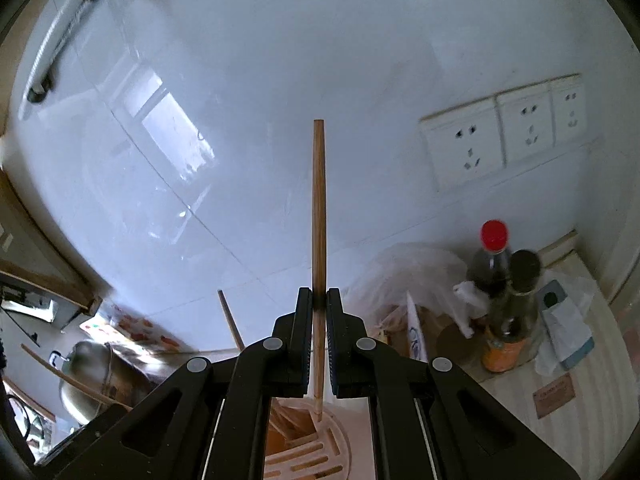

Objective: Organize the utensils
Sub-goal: 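Open both tools to drop the chopsticks into the holder, then move both tools back down to the last chopsticks on the mat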

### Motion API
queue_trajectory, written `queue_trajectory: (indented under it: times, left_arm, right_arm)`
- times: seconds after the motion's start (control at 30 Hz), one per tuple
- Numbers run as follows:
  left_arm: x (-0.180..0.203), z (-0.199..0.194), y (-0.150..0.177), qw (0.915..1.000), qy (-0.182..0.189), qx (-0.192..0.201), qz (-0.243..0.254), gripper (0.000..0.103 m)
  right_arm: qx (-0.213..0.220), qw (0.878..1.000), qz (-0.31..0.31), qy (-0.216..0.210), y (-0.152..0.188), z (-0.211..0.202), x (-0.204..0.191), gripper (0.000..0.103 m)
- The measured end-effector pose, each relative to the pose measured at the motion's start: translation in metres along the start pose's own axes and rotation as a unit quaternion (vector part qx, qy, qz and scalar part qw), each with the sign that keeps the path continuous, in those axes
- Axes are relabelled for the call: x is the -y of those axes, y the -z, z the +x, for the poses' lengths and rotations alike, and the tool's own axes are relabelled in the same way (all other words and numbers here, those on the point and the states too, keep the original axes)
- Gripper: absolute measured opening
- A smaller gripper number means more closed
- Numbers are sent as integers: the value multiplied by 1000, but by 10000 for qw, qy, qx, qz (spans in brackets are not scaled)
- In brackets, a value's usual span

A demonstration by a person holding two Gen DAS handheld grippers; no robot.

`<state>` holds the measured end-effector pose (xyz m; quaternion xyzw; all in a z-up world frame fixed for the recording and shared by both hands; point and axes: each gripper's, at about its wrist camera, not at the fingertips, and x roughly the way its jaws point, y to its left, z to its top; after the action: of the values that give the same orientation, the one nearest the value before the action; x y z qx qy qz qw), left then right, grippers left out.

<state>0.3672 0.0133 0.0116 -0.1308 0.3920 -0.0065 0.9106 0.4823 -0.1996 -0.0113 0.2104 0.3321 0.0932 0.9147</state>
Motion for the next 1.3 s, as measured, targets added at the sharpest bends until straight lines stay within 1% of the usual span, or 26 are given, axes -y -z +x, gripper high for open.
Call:
queue_trajectory:
  times: [0.1, 0.23, 0.33, 0.37, 0.43, 0.5, 0.53, 0.57, 0.6, 0.63, 0.67, 0.7, 0.77, 0.87, 0.93, 1.0, 1.1, 1.13, 1.17, 1.2, 1.3]
  left_arm:
    - [-2, 16, 2, 9999, -51, -134, -36, 4]
    - [-3, 33, 5, 9994, -128, -308, -18, 4]
    - [-2, 45, 7, 9985, -61, -539, -29, 4]
    - [-2, 46, 7, 9981, -27, -613, -45, 5]
    - [-1, 43, 8, 9971, 98, -739, -115, 6]
    - [1, 29, 6, 9978, 158, -635, -74, 10]
    - [2, 23, 4, 9983, 100, -569, -22, 15]
    - [2, 13, 2, 9990, 12, -445, 45, 20]
    - [2, 7, 1, 9993, -37, -371, 69, 41]
    - [-1, -1, -1, 9996, -122, -250, 59, 69]
    - [-5, -9, -2, 9997, -210, -118, 32, 80]
    - [-9, -17, -3, 9996, -276, 18, 15, 86]
    - [-17, -26, -1, 9990, -428, 158, 22, 86]
    - [-31, -29, 10, 9970, -744, 194, 76, 101]
    - [-41, -24, 22, 9956, -918, 109, 135, 103]
    - [-54, -14, 34, 9943, -1052, -78, 148, 103]
    - [-72, 5, 63, 9919, -1155, -489, 176, 103]
    - [-77, 11, 76, 9907, -1192, -620, 211, 103]
    - [-81, 18, 87, 9894, -1230, -733, 256, 103]
    - [-87, 26, 103, 9866, -1323, -895, 336, 103]
    - [-100, 48, 136, 9778, -1619, -1229, 517, 103]
  right_arm:
    - [-144, 9998, -55, -90, 6, 14, -2, 7]
    - [-234, 9994, -207, -134, 13, 25, -6, 7]
    - [-324, 9989, -309, -164, 17, 31, -8, 7]
    - [-341, 9987, -336, -176, 18, 32, -8, 7]
    - [-562, 9967, -514, -276, 21, 38, -12, 8]
    - [-767, 9949, -589, -297, 23, 42, -14, 9]
    - [-851, 9940, -613, -322, 24, 41, -15, 14]
    - [-853, 9941, -592, -318, 23, 39, -13, 28]
    - [-809, 9947, -534, -329, 22, 33, -12, 35]
    - [-765, 9952, -497, -355, 22, 28, -10, 45]
    - [-700, 9958, -460, -361, 21, 21, -9, 46]
    - [-652, 9963, -437, -342, 21, 13, -8, 46]
    - [-562, 9973, -350, -328, 22, 0, -3, 46]
    - [-533, 9981, -237, -191, 27, -19, 3, 48]
    - [-549, 9983, -165, -89, 34, -28, 8, 52]
    - [-550, 9984, -88, -23, 45, -37, 14, 56]
    - [-574, 9981, -65, 202, 74, -48, 24, 64]
    - [-604, 9978, -93, 268, 84, -49, 25, 69]
    - [-674, 9970, -127, 360, 98, -49, 27, 70]
    - [-784, 9959, -150, 427, 111, -46, 30, 70]
    - [-1374, 9885, -172, 610, 150, -29, 35, 70]
